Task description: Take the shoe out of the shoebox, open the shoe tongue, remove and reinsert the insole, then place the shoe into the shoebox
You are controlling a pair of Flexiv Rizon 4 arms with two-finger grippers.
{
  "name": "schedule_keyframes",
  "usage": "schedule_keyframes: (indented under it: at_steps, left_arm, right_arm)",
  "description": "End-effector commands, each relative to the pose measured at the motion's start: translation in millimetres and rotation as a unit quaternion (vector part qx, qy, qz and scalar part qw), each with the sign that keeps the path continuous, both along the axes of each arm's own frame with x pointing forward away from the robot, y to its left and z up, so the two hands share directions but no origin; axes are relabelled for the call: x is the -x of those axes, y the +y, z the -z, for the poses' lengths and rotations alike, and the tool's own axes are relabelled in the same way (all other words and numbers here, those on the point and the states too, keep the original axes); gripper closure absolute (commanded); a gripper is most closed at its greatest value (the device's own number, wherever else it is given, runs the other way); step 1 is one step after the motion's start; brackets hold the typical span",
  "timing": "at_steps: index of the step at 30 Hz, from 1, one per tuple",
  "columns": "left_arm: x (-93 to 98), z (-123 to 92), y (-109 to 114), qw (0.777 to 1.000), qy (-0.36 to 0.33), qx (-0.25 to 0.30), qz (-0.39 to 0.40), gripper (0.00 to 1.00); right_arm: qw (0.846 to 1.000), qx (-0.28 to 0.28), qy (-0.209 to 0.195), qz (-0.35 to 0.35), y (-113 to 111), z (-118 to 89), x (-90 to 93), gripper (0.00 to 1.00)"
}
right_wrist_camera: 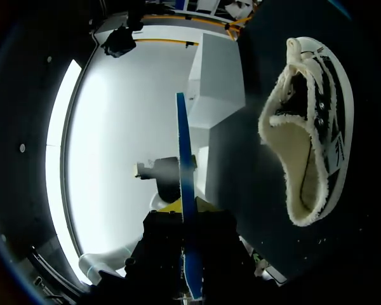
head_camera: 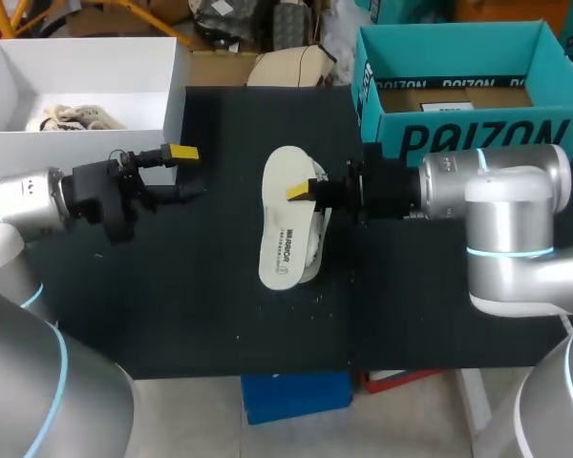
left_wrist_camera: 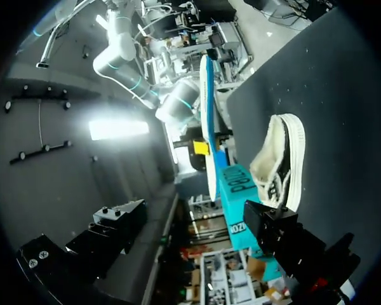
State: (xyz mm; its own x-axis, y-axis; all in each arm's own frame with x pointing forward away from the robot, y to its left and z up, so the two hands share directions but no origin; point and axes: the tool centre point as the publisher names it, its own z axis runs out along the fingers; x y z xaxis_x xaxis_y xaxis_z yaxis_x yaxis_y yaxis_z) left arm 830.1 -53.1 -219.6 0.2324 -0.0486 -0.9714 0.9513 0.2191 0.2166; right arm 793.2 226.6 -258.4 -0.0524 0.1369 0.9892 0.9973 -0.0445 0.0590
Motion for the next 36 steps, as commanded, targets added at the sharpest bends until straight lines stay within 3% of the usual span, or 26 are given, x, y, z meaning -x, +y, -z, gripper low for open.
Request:
schedule_keyframes:
  at_steps: [1,7,26,28,31,33,35,36]
  left_arm:
    - [18.6,6,-6,1.000,-0.002,0.009,0.004,0.00]
    - [32.8,21,-22,1.000,-0.002,0.015,0.021,0.00]
    - [55.0,32,-79,0.998,-0.005,-0.016,0.061,0.02]
    - [58.4,34,-83,0.998,-0.005,-0.016,0.064,0.07]
    - [63.3,38,-90,0.997,-0.005,-0.019,0.072,0.28]
    - [64.4,40,-93,0.997,-0.002,-0.018,0.076,0.30]
    - [64.9,40,-97,0.997,-0.003,-0.019,0.076,0.44]
    - [65.1,40,-99,0.997,-0.003,-0.018,0.079,0.45]
  right_arm:
    - [1.000,0.001,0.000,0.002,1,0,0.7,1.00]
    - [1.000,0.001,0.000,0.002,1,0,0.7,1.00]
    - [1.000,0.001,0.000,0.002,1,0,0.7,1.00]
    - [1.000,0.001,0.000,0.002,1,0,0.7,1.00]
    - [1.000,0.001,0.000,0.002,1,0,0.7,1.00]
    - [1.000,0.001,0.000,0.002,1,0,0.7,1.00]
    - [1.000,0.001,0.000,0.002,1,0,0.7,1.00]
    - [1.000,0.001,0.000,0.002,1,0,0.7,1.00]
